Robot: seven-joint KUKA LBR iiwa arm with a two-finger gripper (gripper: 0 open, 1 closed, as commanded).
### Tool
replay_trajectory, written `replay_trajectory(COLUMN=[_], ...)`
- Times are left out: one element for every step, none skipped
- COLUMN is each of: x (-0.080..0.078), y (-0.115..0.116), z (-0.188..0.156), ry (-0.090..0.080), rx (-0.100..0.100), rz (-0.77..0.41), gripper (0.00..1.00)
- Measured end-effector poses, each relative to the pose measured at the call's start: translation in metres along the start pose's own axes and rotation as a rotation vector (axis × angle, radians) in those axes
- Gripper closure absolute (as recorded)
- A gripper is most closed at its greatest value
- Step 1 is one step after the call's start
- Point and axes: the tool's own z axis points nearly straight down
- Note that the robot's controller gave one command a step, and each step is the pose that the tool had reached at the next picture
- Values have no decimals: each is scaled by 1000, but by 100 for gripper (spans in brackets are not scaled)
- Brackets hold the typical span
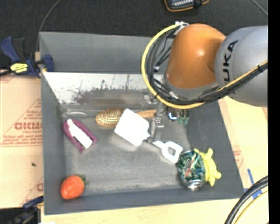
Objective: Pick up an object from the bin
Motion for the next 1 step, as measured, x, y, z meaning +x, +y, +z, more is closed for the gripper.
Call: replay_trajectory(x=[8], y=[-5], z=[127], ry=[-4], rx=[-1], rz=[182], gripper=[0])
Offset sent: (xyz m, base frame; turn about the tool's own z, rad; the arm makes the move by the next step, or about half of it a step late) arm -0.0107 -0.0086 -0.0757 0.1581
